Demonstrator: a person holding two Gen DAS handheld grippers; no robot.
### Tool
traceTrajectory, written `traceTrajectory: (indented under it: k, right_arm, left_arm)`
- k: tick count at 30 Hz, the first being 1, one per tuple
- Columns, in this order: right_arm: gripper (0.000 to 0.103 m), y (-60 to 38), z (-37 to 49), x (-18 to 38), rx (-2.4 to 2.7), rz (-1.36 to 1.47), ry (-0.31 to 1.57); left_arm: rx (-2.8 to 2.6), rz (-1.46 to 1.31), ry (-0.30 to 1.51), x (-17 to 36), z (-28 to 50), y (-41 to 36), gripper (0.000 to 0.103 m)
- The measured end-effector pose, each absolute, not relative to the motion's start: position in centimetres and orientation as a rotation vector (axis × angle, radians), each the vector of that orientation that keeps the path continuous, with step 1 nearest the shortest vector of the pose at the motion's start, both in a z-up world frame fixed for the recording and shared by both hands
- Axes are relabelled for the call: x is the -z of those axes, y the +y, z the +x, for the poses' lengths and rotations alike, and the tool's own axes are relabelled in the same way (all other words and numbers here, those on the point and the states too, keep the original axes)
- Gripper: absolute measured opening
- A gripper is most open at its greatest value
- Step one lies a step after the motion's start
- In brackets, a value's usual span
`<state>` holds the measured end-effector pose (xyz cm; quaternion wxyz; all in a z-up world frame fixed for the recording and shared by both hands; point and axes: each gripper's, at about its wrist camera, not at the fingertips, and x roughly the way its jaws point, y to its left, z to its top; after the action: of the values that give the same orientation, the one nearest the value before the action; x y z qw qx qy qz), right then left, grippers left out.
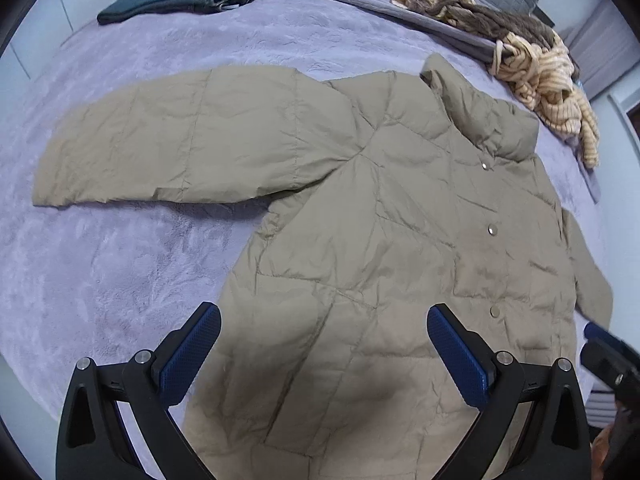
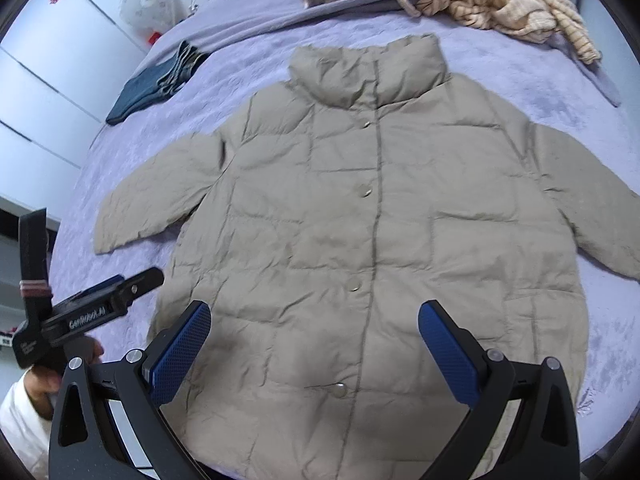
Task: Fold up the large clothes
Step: 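Grasp the sleeve nearest the left tool and fold it across the jacket body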
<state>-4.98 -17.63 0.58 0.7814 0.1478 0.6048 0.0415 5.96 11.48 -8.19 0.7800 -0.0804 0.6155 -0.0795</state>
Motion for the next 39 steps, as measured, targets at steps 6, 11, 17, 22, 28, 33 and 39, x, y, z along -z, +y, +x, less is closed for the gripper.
traceTrajectory:
  k: [6,11,17,22,28,33,39]
  right_arm:
    - [0.103,-13.5,-3.5,2.4,-0.106,0.288,1.409]
    - [0.103,-12.0,-2.7,4.3,-0.101,0.283,1.457]
    - [0.103,-11.6,-1.0,5.4,-0.090,0.289,1.474]
    - [0.103,-10.9,1.3,5.4,-0.092,0.311,1.437]
    - [0.069,-8.7,5.3,6.4,-0.129,0.381,1.363]
    - [0.016,-5.8,9.3,9.4,-0.213,0.490,1.356]
    - [0.016,-2.4,13.0,14.4,-0.280,0.599,1.398]
  left_arm:
    - [0.110,-0.460,1.321,13.9,10.3,19.8,0.103]
    - [-0.014,-0.680,1.305,18.8,14.0,26.9,0.103]
    - [-0.138,-0.651,1.222,19.7,18.8,30.9,0.103]
    - [-0.230,-0.598,1.177,19.5,22.1,33.0,0.042]
    - [-0.193,-0.443,1.045,14.0,21.8,31.9,0.008]
    - [-0.104,-0.227,0.916,7.6,19.1,28.4,0.008]
    - [0.101,-0.084,0.807,1.5,16.1,22.3,0.008]
